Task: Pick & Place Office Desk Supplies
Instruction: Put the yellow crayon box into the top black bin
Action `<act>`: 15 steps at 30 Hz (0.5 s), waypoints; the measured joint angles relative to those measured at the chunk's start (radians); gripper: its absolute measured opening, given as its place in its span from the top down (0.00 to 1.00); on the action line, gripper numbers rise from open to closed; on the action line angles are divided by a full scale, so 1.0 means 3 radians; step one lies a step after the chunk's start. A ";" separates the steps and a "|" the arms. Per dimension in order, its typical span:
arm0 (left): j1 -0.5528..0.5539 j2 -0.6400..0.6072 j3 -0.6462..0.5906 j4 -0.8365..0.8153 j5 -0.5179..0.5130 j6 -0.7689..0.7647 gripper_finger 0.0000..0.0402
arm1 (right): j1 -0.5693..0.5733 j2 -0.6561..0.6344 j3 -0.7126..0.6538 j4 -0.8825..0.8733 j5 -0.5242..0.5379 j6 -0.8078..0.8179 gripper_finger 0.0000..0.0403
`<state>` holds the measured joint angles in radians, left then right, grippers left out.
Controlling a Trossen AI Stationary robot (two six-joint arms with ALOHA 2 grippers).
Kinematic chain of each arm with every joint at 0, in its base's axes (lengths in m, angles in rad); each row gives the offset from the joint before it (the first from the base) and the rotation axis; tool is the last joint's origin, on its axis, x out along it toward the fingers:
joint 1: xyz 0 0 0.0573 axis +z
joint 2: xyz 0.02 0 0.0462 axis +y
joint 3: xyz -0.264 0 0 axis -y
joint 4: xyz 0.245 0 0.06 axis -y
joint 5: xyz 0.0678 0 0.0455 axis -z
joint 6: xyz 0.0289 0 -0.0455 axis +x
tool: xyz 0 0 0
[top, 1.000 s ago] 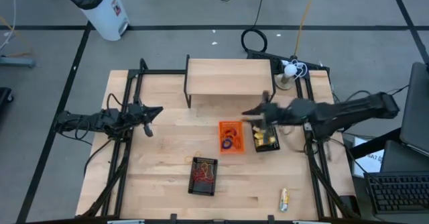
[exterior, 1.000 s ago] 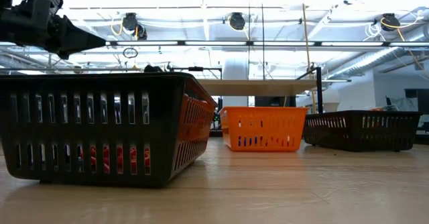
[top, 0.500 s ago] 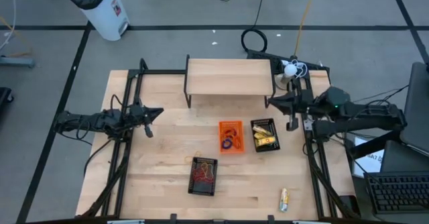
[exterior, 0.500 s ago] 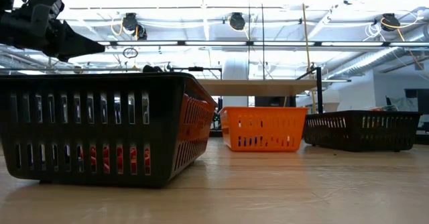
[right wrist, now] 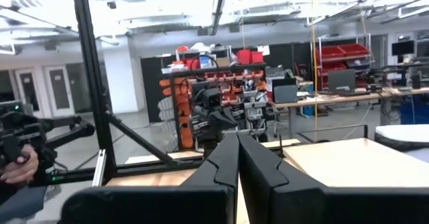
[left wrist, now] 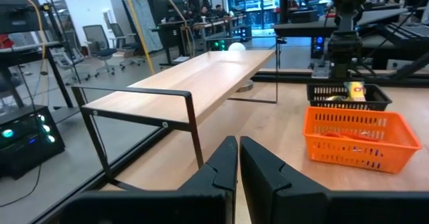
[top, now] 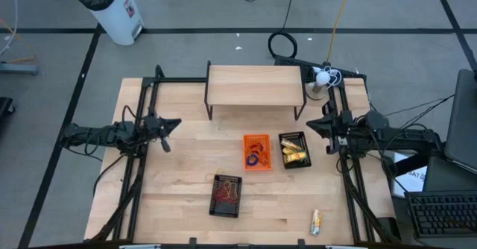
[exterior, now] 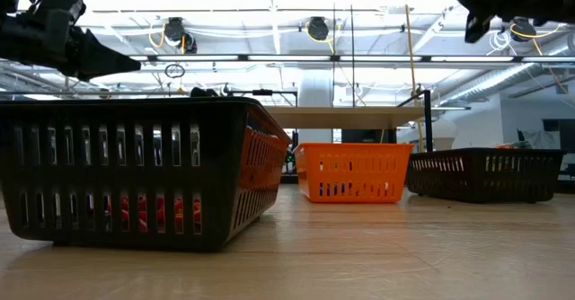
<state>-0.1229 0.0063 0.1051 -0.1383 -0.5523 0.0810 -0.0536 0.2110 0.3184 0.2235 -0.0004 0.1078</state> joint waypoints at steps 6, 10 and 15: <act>0.0000 0.0000 0.0000 -0.0001 -0.0151 -0.0050 0.95 | -0.0001 -0.0278 -0.0282 0.0036 0.0078 -0.0038 1.00; 0.0000 0.0000 0.0000 -0.0004 -0.0150 -0.0079 0.95 | 0.0000 -0.0422 -0.0420 0.0043 0.0088 0.0030 1.00; 0.0000 0.0000 0.0000 -0.0019 -0.0150 -0.0079 0.95 | 0.0001 -0.0531 -0.0576 0.0040 0.0087 0.0040 1.00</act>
<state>-0.1229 0.0063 0.1051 -0.1441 -0.5972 0.0572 -0.0532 0.0516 0.1457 0.2356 0.0257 0.1196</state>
